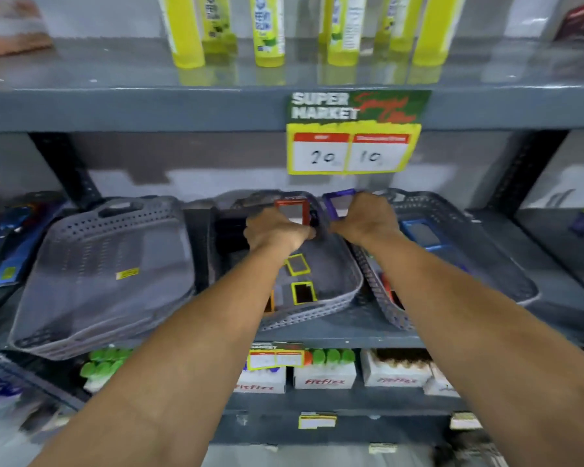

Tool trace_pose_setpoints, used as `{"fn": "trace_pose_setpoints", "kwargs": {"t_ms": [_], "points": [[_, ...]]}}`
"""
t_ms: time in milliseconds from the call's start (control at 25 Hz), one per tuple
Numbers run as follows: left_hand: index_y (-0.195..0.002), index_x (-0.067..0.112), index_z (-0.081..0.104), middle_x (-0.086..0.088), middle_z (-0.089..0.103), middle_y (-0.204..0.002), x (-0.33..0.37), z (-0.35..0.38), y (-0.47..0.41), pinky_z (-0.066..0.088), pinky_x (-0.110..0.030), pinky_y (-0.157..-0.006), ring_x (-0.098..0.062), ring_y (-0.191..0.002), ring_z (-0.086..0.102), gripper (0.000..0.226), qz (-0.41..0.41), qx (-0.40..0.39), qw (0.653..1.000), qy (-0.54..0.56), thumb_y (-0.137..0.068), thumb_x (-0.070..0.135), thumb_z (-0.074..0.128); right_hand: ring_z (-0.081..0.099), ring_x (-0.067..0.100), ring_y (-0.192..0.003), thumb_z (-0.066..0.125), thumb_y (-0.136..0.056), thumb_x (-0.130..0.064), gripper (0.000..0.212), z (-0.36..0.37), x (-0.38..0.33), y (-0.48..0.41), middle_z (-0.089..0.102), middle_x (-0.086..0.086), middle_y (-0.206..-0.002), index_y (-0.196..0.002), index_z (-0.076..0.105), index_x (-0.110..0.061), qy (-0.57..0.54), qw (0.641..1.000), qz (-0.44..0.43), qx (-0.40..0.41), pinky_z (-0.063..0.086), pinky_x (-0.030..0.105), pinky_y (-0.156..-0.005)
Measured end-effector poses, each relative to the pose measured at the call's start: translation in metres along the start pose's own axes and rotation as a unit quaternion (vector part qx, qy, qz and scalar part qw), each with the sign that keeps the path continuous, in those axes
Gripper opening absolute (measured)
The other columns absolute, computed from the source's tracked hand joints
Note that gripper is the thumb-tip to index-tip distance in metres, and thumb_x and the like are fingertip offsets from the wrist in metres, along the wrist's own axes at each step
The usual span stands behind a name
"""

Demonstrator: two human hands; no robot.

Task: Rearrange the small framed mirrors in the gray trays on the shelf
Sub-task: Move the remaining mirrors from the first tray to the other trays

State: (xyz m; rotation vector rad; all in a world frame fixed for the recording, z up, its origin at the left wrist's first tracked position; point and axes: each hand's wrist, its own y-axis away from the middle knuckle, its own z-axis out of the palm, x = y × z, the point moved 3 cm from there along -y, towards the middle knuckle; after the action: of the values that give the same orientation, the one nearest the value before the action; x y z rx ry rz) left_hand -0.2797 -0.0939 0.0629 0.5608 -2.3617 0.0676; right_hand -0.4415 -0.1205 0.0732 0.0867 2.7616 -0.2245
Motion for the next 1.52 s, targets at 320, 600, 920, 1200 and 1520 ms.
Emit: {"fn": "trace_pose_setpoints", "kwargs": {"t_ms": [320,600,920,1200,1520], "points": [[-0.083,0.014,0.070,-0.010,0.072,-0.096,0.069,0.084,0.045,0.058,-0.032,-0.074,-0.029,-0.092,0.067,0.065,0.058,-0.040,0.997,-0.007,-0.039,0.061,0.076,0.066,0.033,-0.094,0.072,-0.065,-0.050,0.047,-0.039,0.126,0.000,0.070,0.016,-0.100,-0.087,0.061,-0.010,0.052,0.994,0.094,-0.023,0.046,0.029,-0.068],[-0.101,0.018,0.066,-0.009,0.066,-0.113,0.101,0.132,0.088,0.047,-0.037,-0.084,-0.032,-0.110,0.056,0.076,0.083,-0.012,0.988,-0.128,-0.046,0.070,0.070,0.065,0.032,-0.090,0.079,-0.069,-0.043,0.046,-0.048,0.191,0.014,0.065,0.012,-0.098,-0.090,0.056,-0.009,0.039,0.988,0.147,-0.031,0.048,0.029,-0.067],[-0.061,0.016,0.051,-0.002,0.059,-0.082,0.094,0.159,0.122,0.024,-0.036,-0.069,-0.029,-0.099,0.043,0.050,0.102,-0.023,0.978,-0.179,-0.057,0.060,0.074,0.061,0.031,-0.081,0.081,-0.064,-0.047,0.055,-0.021,0.213,0.029,0.062,0.011,-0.085,-0.097,0.060,-0.008,0.049,0.982,0.151,-0.102,0.051,0.032,-0.068],[-0.059,0.019,0.053,0.000,0.056,-0.061,0.093,0.182,0.112,0.042,-0.037,-0.086,-0.021,-0.074,0.055,0.038,0.117,-0.063,0.956,-0.261,-0.057,0.051,0.072,0.055,0.023,-0.065,0.083,-0.057,-0.037,0.054,-0.001,0.211,0.032,0.050,0.005,-0.073,-0.094,0.054,-0.012,0.077,0.969,0.177,-0.155,0.047,0.030,-0.059],[-0.060,0.014,0.050,-0.001,0.059,-0.071,0.090,0.190,0.110,0.042,-0.038,-0.094,-0.024,-0.096,0.058,0.021,0.124,-0.131,0.924,-0.337,-0.080,0.013,0.055,0.059,0.031,-0.085,0.082,-0.064,-0.039,0.061,0.010,0.218,0.027,0.055,0.009,-0.087,-0.109,0.057,-0.007,0.117,0.953,0.183,-0.212,0.055,0.039,-0.079]]}}
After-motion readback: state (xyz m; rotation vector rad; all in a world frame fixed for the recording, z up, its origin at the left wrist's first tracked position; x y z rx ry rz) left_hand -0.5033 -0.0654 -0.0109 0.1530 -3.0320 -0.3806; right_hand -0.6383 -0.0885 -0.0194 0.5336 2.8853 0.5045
